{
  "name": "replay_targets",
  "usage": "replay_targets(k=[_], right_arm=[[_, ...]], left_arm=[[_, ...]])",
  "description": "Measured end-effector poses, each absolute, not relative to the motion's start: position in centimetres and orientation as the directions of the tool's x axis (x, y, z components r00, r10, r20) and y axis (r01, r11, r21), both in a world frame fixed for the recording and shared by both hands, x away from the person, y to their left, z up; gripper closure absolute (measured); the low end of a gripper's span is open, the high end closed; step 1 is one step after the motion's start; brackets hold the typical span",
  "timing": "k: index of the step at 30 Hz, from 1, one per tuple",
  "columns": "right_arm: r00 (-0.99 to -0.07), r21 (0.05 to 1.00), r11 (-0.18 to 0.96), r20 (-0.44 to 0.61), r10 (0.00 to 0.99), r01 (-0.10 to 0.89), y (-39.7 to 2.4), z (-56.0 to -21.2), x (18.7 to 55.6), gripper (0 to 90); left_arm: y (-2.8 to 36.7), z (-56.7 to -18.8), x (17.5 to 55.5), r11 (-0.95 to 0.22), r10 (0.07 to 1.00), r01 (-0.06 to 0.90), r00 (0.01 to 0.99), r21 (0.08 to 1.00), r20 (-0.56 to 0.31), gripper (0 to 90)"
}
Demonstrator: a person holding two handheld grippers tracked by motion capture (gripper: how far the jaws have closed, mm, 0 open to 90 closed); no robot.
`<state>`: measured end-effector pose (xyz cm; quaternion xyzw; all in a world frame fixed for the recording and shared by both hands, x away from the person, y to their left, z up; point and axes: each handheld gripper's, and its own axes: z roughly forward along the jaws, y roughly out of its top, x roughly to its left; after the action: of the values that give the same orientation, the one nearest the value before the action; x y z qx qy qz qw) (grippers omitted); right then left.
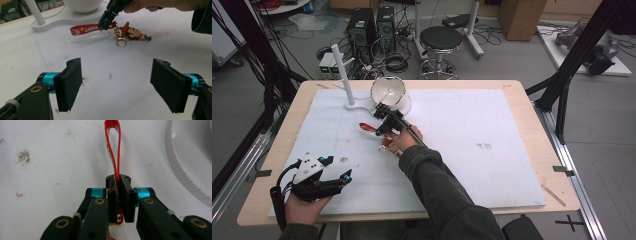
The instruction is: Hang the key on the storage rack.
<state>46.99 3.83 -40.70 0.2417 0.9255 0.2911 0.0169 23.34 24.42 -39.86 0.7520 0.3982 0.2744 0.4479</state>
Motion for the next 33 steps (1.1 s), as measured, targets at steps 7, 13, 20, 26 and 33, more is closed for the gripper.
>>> replay_targets(k=[7,13,20,26,33], right_arm=[[-0.879,0.588,0.679,0.123,0.461,0.439,3.3,-39.8,47.1,85.8],[-0.883,0.62,0.663,0.108,0.457,0.419,2.9,-39.1,47.1,85.9],[-0.887,0.653,0.647,0.085,0.453,0.394,2.6,-38.3,46.9,85.9],[-0.885,0.666,0.638,0.073,0.46,0.387,2.5,-37.8,46.9,85.9],[-0.885,0.683,0.623,0.078,0.458,0.382,2.3,-37.3,46.9,85.9]], left_arm=[[24.4,-39.9,23.3,-0.281,0.845,0.353,0.532,0.892,0.056,25.7],[24.4,-39.9,23.3,-0.282,0.846,0.353,0.531,0.892,0.057,25.7],[24.4,-39.9,23.3,-0.281,0.846,0.353,0.531,0.892,0.056,25.7],[24.4,-39.8,23.3,-0.281,0.846,0.353,0.531,0.892,0.056,25.7],[24.4,-39.9,23.3,-0.281,0.846,0.354,0.531,0.892,0.056,25.7]])
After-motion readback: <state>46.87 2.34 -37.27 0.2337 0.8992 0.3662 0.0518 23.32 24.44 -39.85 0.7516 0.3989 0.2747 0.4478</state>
